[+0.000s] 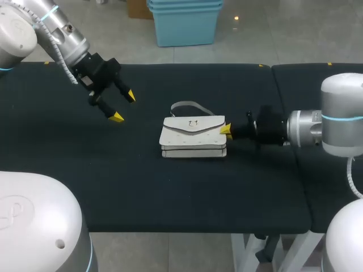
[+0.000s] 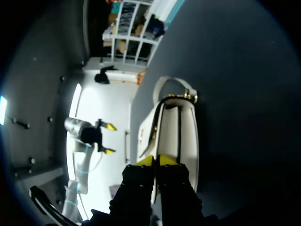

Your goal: Pick up the bag, open it, inspect its contents, close it, and place it on the opposite side

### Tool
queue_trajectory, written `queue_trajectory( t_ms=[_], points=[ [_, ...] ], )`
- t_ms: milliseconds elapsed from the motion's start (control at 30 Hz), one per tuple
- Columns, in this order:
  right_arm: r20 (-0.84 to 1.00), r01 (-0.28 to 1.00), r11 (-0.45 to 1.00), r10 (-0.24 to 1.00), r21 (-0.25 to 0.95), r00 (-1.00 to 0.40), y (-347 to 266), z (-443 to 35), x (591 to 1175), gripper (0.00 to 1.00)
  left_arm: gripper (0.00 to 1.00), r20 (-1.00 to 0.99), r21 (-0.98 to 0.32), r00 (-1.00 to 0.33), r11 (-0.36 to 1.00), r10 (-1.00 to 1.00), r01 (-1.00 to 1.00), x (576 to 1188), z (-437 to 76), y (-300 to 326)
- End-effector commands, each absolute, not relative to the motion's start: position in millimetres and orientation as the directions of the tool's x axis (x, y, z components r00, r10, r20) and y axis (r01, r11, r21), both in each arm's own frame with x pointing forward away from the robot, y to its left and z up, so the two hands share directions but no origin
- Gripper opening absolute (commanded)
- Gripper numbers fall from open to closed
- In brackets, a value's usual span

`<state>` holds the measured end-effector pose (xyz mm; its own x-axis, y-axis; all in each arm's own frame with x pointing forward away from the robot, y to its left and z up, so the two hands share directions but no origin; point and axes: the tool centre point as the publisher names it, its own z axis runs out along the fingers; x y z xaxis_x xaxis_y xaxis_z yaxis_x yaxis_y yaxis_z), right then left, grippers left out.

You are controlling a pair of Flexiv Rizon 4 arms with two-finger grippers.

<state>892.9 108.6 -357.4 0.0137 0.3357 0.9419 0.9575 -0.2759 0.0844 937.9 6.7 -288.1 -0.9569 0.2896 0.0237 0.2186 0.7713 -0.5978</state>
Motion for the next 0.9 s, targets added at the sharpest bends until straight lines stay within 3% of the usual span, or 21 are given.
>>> queue_trajectory(
  t_ms=[33, 833, 867, 900],
  points=[
    [0.939, 0.953, -0.289, 0.342, 0.088, 0.017, 123.3, -360.3, 894.3, 0.0, 1.0, 0.022, -0.599, -0.957, 0.77, 0.289, 0.219, 937.9, -289.0, 6.6],
    [0.947, 0.954, -0.293, 0.319, 0.066, 0.033, 147.4, -369.3, 902.6, 0.0, 1.0, 0.022, -0.599, -0.957, 0.77, 0.289, 0.219, 937.9, -289.0, 6.6],
    [0.947, 0.954, -0.294, 0.319, 0.064, 0.034, 147.1, -369.5, 902.9, 0.07, 1.0, 0.022, -0.599, -0.957, 0.77, 0.289, 0.219, 937.9, -289.0, 6.6],
    [0.948, 0.953, -0.297, 0.315, 0.059, 0.04, 146.3, -369.5, 903.1, 0.35, 1.0, 0.022, -0.599, -0.957, 0.77, 0.289, 0.219, 937.9, -289.0, 6.6]
  ],
)
